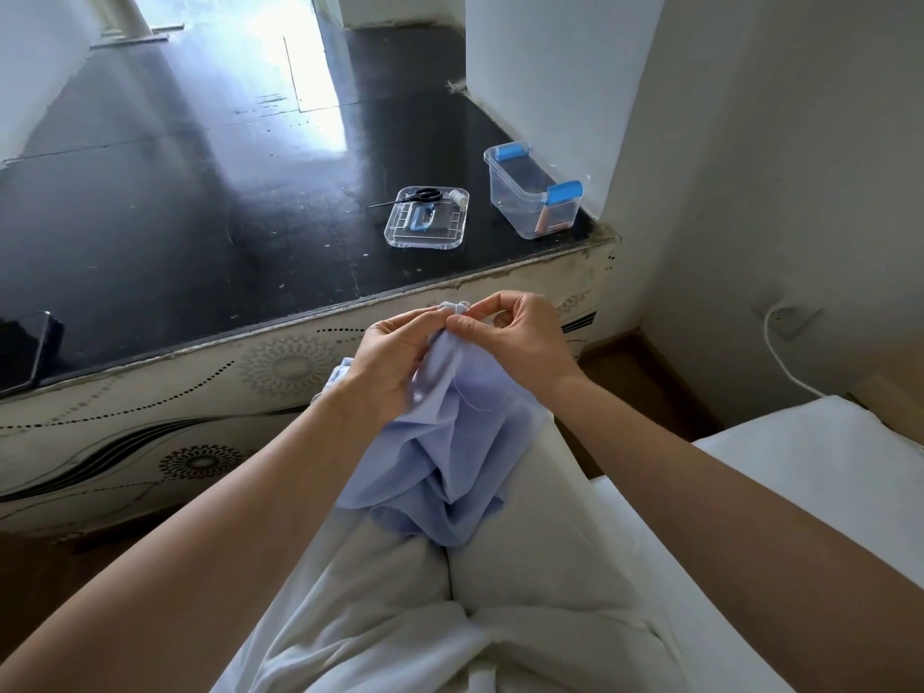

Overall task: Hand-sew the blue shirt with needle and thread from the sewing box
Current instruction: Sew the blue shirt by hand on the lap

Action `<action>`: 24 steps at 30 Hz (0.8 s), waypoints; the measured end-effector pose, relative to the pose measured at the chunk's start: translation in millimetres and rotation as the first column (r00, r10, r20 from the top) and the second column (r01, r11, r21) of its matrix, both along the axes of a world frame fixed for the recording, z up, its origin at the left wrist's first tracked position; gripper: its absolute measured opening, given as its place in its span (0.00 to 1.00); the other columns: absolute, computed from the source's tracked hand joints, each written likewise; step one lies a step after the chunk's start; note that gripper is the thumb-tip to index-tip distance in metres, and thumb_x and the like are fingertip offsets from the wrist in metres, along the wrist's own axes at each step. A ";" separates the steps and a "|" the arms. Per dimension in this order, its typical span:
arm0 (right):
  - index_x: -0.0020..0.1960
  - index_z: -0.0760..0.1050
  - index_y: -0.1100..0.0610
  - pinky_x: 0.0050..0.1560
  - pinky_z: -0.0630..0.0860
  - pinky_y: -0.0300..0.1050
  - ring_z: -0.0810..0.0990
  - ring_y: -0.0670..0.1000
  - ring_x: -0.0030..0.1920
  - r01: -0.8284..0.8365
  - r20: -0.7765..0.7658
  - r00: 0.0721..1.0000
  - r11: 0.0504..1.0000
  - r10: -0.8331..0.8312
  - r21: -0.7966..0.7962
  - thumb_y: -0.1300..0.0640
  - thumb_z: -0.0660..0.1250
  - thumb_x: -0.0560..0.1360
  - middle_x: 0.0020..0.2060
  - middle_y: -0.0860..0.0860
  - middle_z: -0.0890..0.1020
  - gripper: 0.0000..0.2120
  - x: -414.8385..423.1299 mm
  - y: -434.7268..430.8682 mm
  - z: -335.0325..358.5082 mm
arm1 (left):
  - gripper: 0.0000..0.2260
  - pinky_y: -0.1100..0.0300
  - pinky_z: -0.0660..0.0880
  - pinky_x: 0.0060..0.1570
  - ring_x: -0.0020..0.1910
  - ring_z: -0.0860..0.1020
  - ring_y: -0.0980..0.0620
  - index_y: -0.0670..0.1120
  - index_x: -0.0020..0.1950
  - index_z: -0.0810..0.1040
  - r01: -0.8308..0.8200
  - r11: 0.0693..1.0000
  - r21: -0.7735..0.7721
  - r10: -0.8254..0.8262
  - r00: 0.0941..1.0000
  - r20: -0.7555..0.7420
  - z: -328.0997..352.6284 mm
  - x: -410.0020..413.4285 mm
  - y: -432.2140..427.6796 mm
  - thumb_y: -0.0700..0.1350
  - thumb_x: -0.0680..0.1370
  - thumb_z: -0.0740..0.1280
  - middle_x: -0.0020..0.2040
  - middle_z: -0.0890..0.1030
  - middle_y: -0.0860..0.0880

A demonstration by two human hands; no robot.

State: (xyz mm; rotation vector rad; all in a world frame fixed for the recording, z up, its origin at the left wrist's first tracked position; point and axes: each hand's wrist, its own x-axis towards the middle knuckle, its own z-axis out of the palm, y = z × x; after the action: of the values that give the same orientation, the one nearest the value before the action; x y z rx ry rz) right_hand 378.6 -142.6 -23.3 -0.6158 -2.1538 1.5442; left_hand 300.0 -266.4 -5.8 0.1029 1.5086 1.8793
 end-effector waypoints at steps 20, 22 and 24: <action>0.57 0.75 0.59 0.27 0.65 0.37 0.65 0.46 0.27 -0.380 -0.103 0.923 0.919 0.370 -0.105 0.60 0.67 0.78 0.27 0.50 0.68 0.08 23.4 13.5 2.8 | 0.04 0.67 0.73 0.36 0.33 0.75 0.58 0.45 0.43 0.82 0.120 0.985 -0.126 -0.154 0.939 -0.307 -11.7 -5.2 -7.8 0.40 0.77 0.69 0.33 0.80 0.52; 0.61 0.72 0.56 0.30 0.68 0.35 0.67 0.44 0.28 -0.239 -0.156 0.966 0.944 0.207 -0.227 0.62 0.64 0.79 0.28 0.49 0.68 0.11 19.7 19.7 4.8 | 0.04 0.68 0.71 0.38 0.34 0.74 0.59 0.46 0.43 0.81 0.144 0.965 -0.219 -0.230 0.867 -0.442 -11.5 -4.2 -9.4 0.40 0.77 0.69 0.34 0.78 0.52; 0.59 0.73 0.55 0.31 0.69 0.35 0.67 0.44 0.29 -0.180 -0.126 0.981 0.938 0.149 -0.296 0.63 0.59 0.82 0.29 0.49 0.68 0.09 14.7 21.7 6.2 | 0.05 0.64 0.71 0.42 0.38 0.74 0.57 0.47 0.43 0.81 0.186 0.945 -0.269 -0.306 0.788 -0.534 -11.5 -5.1 -12.0 0.40 0.78 0.68 0.36 0.79 0.53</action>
State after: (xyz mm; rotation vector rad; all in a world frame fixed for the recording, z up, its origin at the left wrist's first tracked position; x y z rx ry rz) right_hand 393.3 -121.0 -17.1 -0.4470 -1.9469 1.9789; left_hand 294.9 -278.4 -17.3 0.7983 1.9611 1.5342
